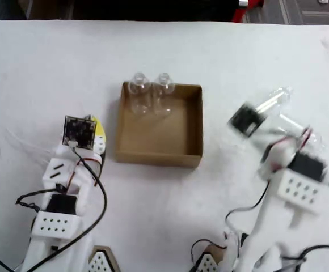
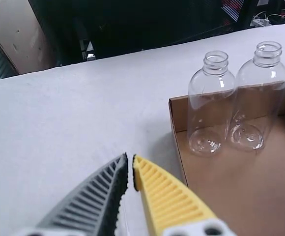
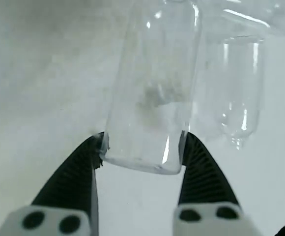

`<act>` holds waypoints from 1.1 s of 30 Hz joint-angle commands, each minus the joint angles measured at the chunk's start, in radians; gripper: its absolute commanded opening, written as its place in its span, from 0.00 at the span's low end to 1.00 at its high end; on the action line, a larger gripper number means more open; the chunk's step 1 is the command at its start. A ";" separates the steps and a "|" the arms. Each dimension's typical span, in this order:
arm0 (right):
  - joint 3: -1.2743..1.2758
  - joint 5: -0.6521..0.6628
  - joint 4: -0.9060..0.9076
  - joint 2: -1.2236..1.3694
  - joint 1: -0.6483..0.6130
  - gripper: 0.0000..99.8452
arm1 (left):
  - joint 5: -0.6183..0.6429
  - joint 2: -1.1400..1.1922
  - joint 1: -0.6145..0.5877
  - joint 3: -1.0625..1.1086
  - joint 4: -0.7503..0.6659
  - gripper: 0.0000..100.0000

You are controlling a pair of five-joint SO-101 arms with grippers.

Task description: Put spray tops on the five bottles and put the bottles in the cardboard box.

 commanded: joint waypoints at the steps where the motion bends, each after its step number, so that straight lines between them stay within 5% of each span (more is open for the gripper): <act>1: 0.242 0.140 -0.142 -0.110 -0.002 0.02 | -0.012 -0.016 0.004 -0.011 -0.029 0.02; 14: 0.482 0.196 -0.386 -0.073 0.093 0.03 | -0.012 -0.016 0.004 -0.011 -0.029 0.02; 22: 0.474 0.425 -0.295 -0.042 0.202 0.30 | -0.012 -0.016 0.008 -0.011 -0.029 0.02; 33: -0.018 0.186 0.093 -0.042 0.035 0.25 | -0.012 -0.016 0.007 -0.012 -0.029 0.02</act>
